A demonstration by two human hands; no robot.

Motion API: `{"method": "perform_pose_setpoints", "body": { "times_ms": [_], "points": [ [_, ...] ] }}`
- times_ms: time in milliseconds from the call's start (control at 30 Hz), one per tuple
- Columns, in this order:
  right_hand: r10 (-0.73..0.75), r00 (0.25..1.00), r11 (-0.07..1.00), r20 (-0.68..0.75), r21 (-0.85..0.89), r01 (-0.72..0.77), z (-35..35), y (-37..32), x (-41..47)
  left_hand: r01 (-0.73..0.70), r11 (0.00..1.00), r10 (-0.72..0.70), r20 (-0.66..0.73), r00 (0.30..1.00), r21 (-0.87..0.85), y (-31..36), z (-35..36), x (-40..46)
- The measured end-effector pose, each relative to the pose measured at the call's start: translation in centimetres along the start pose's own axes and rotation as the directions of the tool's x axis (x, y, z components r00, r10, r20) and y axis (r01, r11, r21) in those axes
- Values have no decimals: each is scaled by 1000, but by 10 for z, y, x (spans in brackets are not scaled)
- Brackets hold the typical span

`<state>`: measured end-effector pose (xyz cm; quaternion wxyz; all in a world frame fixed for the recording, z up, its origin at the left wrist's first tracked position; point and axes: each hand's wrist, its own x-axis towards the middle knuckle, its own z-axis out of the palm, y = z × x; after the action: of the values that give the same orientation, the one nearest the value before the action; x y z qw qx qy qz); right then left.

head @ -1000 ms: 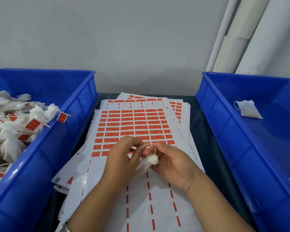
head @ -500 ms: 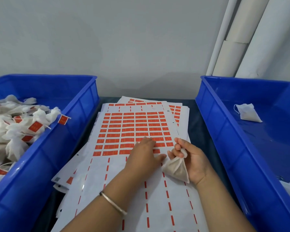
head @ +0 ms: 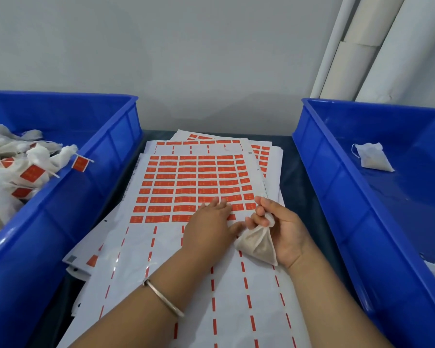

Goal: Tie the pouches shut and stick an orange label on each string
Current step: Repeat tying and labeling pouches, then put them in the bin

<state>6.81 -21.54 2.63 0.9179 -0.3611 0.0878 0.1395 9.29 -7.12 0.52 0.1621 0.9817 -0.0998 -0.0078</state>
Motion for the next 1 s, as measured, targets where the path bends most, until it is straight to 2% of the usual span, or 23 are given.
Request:
{"method": "perform_pose_setpoints", "body": {
  "times_ms": [133, 267, 400, 500, 833, 1000],
  "points": [
    [-13, 1000, 994, 22, -109, 15, 3, 4, -5, -12, 1000, 12, -29, 1000, 18, 2, -3, -4],
    [-8, 1000, 995, 23, -100, 10, 3, 3, -6, -63, 998, 62, -93, 994, -12, 3, -7, -8],
    [-28, 999, 991, 19, -129, 30, 2, 3, -5, -45, 991, 28, -131, 991, -127, 0, -11, -11],
    [-39, 999, 988, 23, -150, 42, 3, 3, -4, -75, 990, 57, -147, 988, -121, 0, -12, -12],
    [-51, 999, 983, 21, -176, 53, 5, 2, -4, -84, 996, 83, -80, 993, -18, 2, -15, -9],
    [-53, 999, 981, 11, -187, 54, 5, 3, -5, -65, 997, 61, -89, 994, -45, 1, -14, -8]
  ]
}}
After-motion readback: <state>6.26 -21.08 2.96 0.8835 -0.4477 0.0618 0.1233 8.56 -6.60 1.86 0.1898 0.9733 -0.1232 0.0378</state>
